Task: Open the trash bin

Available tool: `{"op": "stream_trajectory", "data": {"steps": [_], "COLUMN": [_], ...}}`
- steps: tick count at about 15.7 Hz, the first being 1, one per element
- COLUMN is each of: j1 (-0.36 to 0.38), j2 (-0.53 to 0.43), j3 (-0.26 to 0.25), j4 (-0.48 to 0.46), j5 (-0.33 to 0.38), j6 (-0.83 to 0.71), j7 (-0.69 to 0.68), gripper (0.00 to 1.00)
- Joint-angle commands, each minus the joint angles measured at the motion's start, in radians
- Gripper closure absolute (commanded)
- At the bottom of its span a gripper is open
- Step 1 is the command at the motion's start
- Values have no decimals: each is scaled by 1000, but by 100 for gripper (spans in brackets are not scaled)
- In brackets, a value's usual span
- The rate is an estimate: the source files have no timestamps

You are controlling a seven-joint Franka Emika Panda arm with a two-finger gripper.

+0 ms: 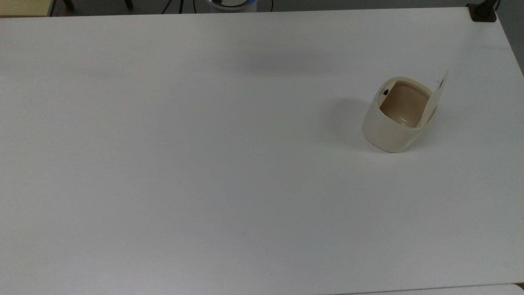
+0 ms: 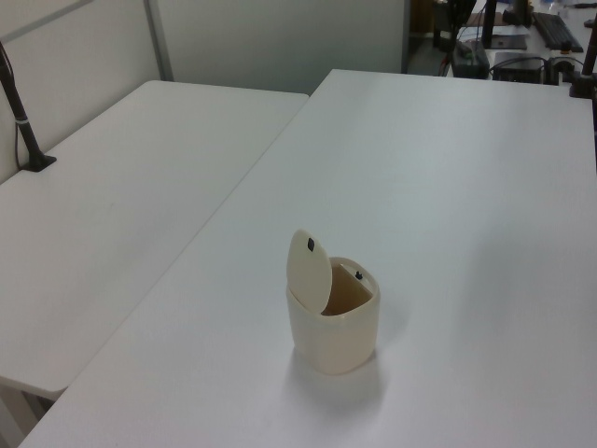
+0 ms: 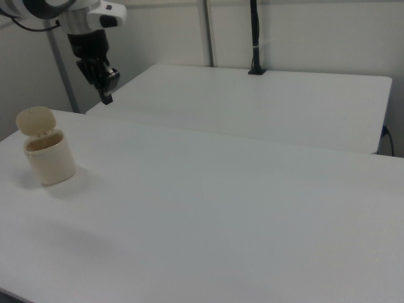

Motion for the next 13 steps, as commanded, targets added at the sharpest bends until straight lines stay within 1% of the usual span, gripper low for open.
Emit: {"op": "stream_trajectory", "data": {"steps": [1, 2, 4, 5, 7, 9, 13], "j1": [-57, -64, -74, -73, -70, -67, -58], "j2": [-17, -17, -14, -11, 14, 16, 22], "j3": [1, 0, -13, -14, -14, -14, -13], "j4": [-24, -21, -21, -23, -23, -24, -27], "j5": [4, 1, -25, -45, -58, -81, -82], "j6": [-7, -5, 14, 45, 80, 82, 79], "j7": [-200, -240, -280, -277, -268, -270, -280], "gripper": [74, 61, 14, 7, 1, 0, 0]}}
